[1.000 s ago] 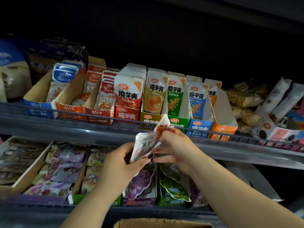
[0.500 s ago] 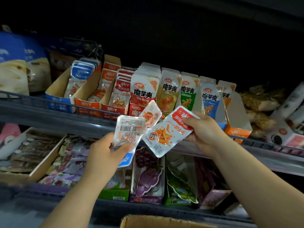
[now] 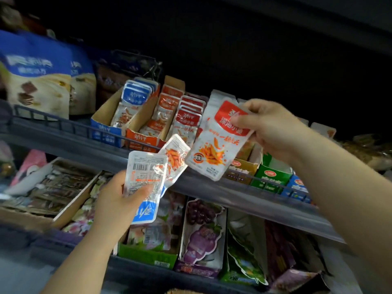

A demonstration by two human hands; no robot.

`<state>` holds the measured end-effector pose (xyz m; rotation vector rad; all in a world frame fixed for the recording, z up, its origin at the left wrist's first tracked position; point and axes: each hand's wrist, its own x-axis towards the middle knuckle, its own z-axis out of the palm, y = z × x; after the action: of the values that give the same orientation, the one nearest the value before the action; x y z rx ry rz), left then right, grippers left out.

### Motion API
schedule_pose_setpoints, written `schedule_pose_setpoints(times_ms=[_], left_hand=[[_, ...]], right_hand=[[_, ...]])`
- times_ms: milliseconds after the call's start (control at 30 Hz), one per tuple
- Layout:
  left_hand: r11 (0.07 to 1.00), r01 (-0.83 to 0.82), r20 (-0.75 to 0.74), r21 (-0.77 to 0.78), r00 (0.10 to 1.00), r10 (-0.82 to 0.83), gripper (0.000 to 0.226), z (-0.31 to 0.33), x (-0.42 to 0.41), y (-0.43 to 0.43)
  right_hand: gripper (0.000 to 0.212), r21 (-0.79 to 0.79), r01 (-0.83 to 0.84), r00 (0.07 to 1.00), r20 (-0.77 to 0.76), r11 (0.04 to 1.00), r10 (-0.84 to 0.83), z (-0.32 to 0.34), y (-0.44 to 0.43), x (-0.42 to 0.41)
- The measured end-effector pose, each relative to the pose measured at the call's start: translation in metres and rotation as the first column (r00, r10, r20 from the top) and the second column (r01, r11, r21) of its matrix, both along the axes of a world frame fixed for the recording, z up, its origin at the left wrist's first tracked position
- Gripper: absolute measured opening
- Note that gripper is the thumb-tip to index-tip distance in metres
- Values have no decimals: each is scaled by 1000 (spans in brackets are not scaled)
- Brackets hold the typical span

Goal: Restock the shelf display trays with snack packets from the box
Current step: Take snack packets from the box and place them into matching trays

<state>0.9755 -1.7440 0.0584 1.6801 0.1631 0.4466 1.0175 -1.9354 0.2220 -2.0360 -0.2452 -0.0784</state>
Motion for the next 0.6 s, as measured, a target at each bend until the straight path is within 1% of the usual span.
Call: schedule_pose_setpoints(times_ms=[133, 200, 267, 300, 367, 433, 500, 567, 600], left_hand=[[1000, 0, -28, 6, 1000, 0, 25, 0, -2, 17], [1000, -1, -34, 21, 999, 1, 22, -1, -4, 25], [1000, -1, -41, 29, 999, 2, 20, -3, -5, 32], [999, -2, -45, 38, 999, 4, 18, -3, -4, 35], [999, -6, -47, 54, 999, 9, 17, -4, -4, 40], [998, -4, -39, 57, 999, 6, 20, -2, -5, 44], [997, 1, -34, 72, 999, 1, 26, -1, -6, 47], [996, 7, -36, 84, 999, -4, 22, -3, -5, 50], [996, 9, -38, 90, 999, -5, 21, -4, -4, 51]], right_hand=[[13, -32, -67, 997, 29, 997, 68, 25, 28, 18], [12, -95, -77, 995, 50, 993, 82, 36, 40, 28], [4, -198, -50, 995, 80, 979, 67, 43, 52, 40], [8, -239, -24, 994, 100, 971, 49, 44, 57, 48], [14, -275, 16, 991, 130, 961, 20, 42, 66, 62], [10, -311, 13, 991, 128, 950, 28, 36, 73, 73], [11, -434, 42, 988, 153, 900, 28, 30, 78, 82], [16, -583, 99, 979, 200, 806, 25, 27, 80, 91], [15, -634, 117, 977, 213, 764, 27, 26, 81, 94]])
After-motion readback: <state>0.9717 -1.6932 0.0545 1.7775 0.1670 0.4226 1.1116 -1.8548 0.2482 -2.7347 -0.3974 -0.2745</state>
